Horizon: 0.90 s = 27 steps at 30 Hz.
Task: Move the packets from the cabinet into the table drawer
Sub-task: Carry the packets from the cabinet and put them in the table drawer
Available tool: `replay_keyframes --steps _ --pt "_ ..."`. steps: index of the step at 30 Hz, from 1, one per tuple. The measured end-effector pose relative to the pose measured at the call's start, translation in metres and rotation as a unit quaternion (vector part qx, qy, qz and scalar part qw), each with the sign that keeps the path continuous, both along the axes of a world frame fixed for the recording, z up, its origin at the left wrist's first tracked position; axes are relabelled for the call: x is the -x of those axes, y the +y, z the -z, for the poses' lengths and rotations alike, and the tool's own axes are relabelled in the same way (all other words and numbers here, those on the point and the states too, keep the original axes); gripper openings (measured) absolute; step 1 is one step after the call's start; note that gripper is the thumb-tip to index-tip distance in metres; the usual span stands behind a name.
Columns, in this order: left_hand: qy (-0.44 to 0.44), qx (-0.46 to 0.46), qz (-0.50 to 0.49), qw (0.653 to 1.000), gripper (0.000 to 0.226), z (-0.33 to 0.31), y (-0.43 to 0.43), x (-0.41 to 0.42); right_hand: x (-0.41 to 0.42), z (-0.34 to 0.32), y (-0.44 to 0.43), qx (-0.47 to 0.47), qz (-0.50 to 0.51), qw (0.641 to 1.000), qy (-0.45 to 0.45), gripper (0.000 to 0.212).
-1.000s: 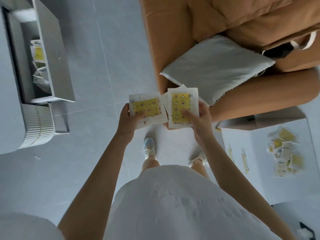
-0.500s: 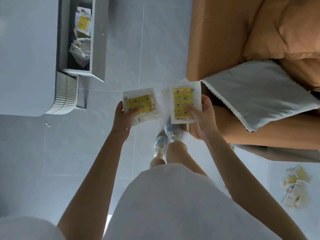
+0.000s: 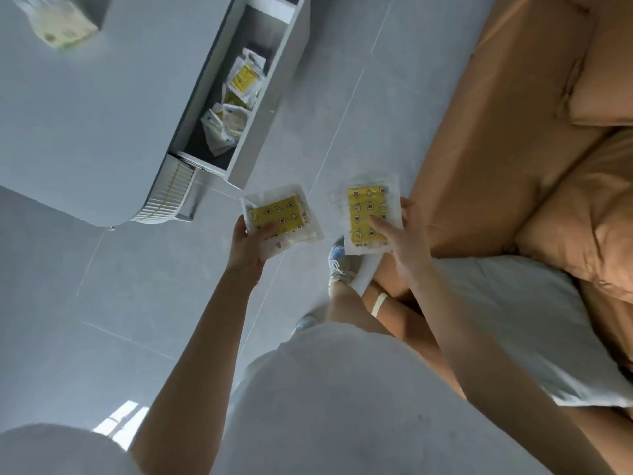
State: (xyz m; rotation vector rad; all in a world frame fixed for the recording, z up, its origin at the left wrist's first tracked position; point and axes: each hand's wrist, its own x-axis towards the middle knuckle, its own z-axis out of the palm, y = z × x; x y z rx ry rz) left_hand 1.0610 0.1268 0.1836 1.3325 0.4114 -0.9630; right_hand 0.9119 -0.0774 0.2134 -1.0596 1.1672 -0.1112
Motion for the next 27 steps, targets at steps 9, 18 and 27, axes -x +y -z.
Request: replay_keyframes --steps 9,18,27 --pt "0.022 0.001 -0.110 0.994 0.042 0.001 -0.068 -0.084 -0.134 0.002 -0.081 -0.002 -0.102 0.995 0.001 0.054" --pt "0.032 0.009 -0.147 0.989 0.056 0.027 -0.080 -0.199 -0.293 0.024 -0.118 0.002 -0.182 0.983 0.008 0.044" --pt "0.035 -0.035 -0.219 0.974 0.047 0.040 -0.097 -0.298 -0.431 0.036 -0.150 0.010 -0.287 0.958 0.027 0.039"
